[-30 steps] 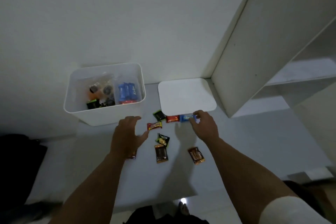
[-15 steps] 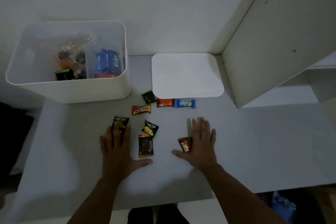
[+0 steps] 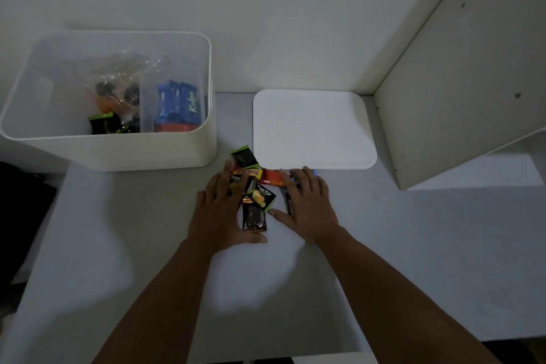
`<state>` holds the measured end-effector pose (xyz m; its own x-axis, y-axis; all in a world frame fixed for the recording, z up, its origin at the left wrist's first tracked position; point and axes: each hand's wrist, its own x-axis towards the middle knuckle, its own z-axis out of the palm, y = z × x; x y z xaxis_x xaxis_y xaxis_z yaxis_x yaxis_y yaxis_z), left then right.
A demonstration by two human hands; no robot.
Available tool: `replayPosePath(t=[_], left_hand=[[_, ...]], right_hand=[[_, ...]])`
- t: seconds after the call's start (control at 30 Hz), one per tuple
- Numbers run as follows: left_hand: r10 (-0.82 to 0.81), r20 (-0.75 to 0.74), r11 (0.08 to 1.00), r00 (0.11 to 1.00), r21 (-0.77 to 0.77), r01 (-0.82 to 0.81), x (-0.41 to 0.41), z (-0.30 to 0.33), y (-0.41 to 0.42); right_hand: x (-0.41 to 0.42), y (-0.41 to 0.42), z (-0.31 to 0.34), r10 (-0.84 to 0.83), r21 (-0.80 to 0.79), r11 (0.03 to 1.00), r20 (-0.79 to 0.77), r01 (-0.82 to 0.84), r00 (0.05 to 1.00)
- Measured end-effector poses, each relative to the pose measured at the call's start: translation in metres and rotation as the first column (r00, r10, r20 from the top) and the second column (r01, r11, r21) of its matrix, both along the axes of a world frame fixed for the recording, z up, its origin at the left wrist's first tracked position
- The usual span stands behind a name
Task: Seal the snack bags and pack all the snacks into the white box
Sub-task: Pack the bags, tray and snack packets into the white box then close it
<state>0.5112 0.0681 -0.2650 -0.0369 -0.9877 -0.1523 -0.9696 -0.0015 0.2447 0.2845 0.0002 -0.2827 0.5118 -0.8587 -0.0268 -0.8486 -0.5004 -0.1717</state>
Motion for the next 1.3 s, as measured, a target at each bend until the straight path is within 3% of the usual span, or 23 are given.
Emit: replayPosePath(t=[0.3,0.47,0.6,0.83,1.1,1.3], left_hand=[[-0.159,0.035,0.987,0.987,-0.016,0.160,0.009,-0.005,-0.037],[-0.171,0.040,0.985,0.984,0.005,0.171,0.011,-0.009,-0.051],[-0.136,0.021,0.990,0.991,-0.030,0.136,0.013,-0.011,-0.046],[-0.083,0.009,0.956,0.997,-0.281,0.082,0.014,-0.023,-0.019],[-0.121,0.085,0.926,0.989,-0.350,0.143,0.009,-0.031,-0.009],[-0.071,0.020,0.942,0.997,-0.329,0.074,-0.001,-0.027,-0.014]], right_hand=[[0.011,-0.012,-0.009,0.195,-0.106,0.975,-0.035,-0.197,0.980],[0.011,-0.008,-0.015,0.250,-0.149,0.958,0.009,-0.246,0.968],[0.010,0.000,-0.014,0.203,-0.160,0.970,0.104,-0.185,0.974],[0.013,0.007,-0.014,0.102,-0.165,0.983,0.141,-0.079,0.985],[0.023,-0.001,-0.017,0.102,-0.154,0.986,0.215,-0.069,0.971],[0.023,-0.001,-0.010,0.089,-0.076,0.994,0.191,-0.076,0.978]])
